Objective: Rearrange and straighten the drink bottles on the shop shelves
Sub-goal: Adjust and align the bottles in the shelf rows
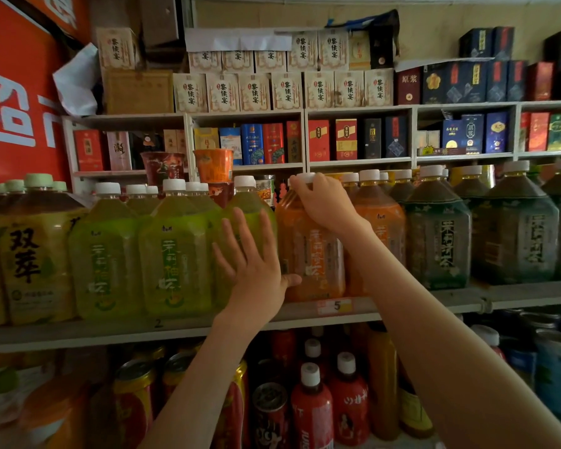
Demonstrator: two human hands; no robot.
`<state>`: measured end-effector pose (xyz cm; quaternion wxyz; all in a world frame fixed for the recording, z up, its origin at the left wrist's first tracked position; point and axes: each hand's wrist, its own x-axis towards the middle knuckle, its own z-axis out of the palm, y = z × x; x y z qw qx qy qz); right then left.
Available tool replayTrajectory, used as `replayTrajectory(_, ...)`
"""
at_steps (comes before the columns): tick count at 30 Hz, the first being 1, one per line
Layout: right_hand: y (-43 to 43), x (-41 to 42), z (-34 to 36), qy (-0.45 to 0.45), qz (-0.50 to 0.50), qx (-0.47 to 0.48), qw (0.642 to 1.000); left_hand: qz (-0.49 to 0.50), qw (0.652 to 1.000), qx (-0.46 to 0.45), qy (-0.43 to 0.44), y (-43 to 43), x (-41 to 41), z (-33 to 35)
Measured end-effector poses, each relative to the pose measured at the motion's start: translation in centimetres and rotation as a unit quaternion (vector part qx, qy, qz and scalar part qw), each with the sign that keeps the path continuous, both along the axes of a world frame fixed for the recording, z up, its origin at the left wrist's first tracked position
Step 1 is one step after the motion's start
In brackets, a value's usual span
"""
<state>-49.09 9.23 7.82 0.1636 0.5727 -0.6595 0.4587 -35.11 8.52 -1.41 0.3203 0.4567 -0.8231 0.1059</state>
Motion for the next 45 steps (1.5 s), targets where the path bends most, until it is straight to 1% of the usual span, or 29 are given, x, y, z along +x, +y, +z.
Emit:
replayTrajectory(1, 0.3, 0.1, 0.1, -0.002, 0.009, 0.002, 1.0, -0.004, 1.0, 0.002, 0.004, 0.1, 0.1, 0.0)
replayTrajectory(3, 1.2, 0.2, 0.4, 0.015, 0.024, 0.043, 0.999, -0.024, 0.999, -0.006, 0.023, 0.4, 0.2, 0.4)
replayTrajectory(4, 1.7, 0.2, 0.7, 0.031, 0.018, 0.058, 0.998, -0.039, 0.998, -0.018, 0.035, 0.6, 0.3, 0.9)
replayTrajectory(6, 2.4, -0.2, 1.5, 0.024, 0.001, 0.059, 0.998, -0.064, 0.996, -0.048, 0.036, 0.6, 0.3, 2.6)
replayTrajectory(8, 2.6, -0.5, 2.2, 0.012, -0.013, 0.05, 0.999, -0.069, 0.996, -0.061, -0.011, 0.4, 0.3, 4.5)
replayTrajectory(9, 2.7, -0.6, 2.5, 0.006, -0.014, 0.049, 0.999, -0.066, 0.996, -0.054, -0.04, 0.2, 0.2, 5.4)
replayTrajectory(10, 2.8, -0.9, 2.8, 0.031, -0.031, 0.063, 0.997, -0.066, 0.995, -0.04, -0.058, 0.1, 0.1, 6.2)
replayTrajectory(11, 2.7, -1.2, 3.3, 0.025, -0.039, 0.078, 0.996, -0.069, 0.995, -0.023, -0.062, 0.0, -0.2, 7.0)
replayTrajectory(12, 2.7, -1.4, 3.8, 0.006, -0.038, 0.095, 0.995, -0.076, 0.996, -0.006, -0.046, 0.0, -0.5, 7.8)
replayTrajectory(14, 2.3, -1.5, 4.7, 0.005, -0.025, 0.124, 0.992, -0.083, 0.996, 0.006, 0.01, -0.2, -1.3, 9.5)
replayTrajectory(15, 1.9, -1.6, 5.1, -0.005, -0.009, 0.141, 0.99, -0.079, 0.996, -0.01, 0.025, -0.5, -1.6, 10.4)
replayTrajectory(17, 1.0, -1.6, 5.8, 0.013, 0.007, 0.209, 0.978, -0.087, 0.995, -0.043, 0.025, -1.5, -2.2, 12.1)
replayTrajectory(19, -0.1, -2.3, 6.3, 0.019, 0.008, 0.259, 0.966, -0.13, 0.991, -0.017, 0.008, -2.0, -2.6, 13.1)
replayTrajectory(21, -1.2, -2.9, 6.7, -0.029, 0.01, 0.301, 0.953, -0.158, 0.987, 0.02, -0.02, -2.2, -2.8, 13.6)
replayTrajectory(23, -2.5, -3.4, 6.7, -0.059, 0.018, 0.318, 0.946, -0.167, 0.985, 0.035, -0.035, -2.3, -3.1, 13.9)
replayTrajectory(26, -3.8, -3.4, 6.9, -0.045, 0.004, 0.309, 0.95, -0.174, 0.982, 0.055, -0.041, -2.5, -3.2, 14.3)
replayTrajectory(28, -3.9, -3.4, 7.1, -0.013, -0.008, 0.313, 0.95, -0.166, 0.982, 0.069, -0.049, -2.4, -3.3, 14.6)
replayTrajectory(30, -3.8, -3.4, 7.3, 0.012, -0.02, 0.321, 0.947, -0.156, 0.982, 0.082, -0.068, -2.3, -3.5, 15.0)
replayTrajectory(32, -3.7, -3.4, 7.6, 0.012, -0.021, 0.328, 0.944, -0.147, 0.979, 0.095, -0.103, -2.4, -3.7, 15.6)
replayTrajectory(34, -3.6, -3.6, 8.0, -0.009, -0.013, 0.336, 0.942, -0.136, 0.973, 0.113, -0.151, -2.7, -3.8, 16.4)
replayTrajectory(36, -3.7, -3.9, 8.6, -0.064, 0.011, 0.35, 0.935, -0.132, 0.962, 0.147, -0.188, -2.8, -3.8, 17.4)
replayTrajectory(38, -4.0, -4.1, 9.2, -0.115, 0.034, 0.341, 0.932, -0.146, 0.951, 0.179, -0.205, -2.9, -3.6, 18.5)
replayTrajectory(39, -4.4, -4.2, 9.5, -0.112, 0.03, 0.33, 0.937, -0.149, 0.948, 0.189, -0.209, -3.2, -3.4, 19.1)
replayTrajectory(41, -5.9, -4.6, 10.1, -0.052, -0.02, 0.31, 0.949, -0.15, 0.943, 0.214, -0.207, -3.9, -3.1, 20.2)
replayTrajectory(42, -6.6, -4.7, 10.3, -0.022, -0.045, 0.311, 0.949, -0.148, 0.94, 0.233, -0.202, -4.4, -3.0, 20.5)
replayTrajectory(43, -7.3, -4.7, 10.4, -0.005, -0.056, 0.328, 0.943, -0.146, 0.936, 0.252, -0.197, -4.9, -2.9, 20.7)
replayTrajectory(45, -8.6, -4.5, 10.6, 0.008, -0.046, 0.388, 0.921, -0.139, 0.929, 0.279, -0.2, -5.9, -3.0, 20.9)
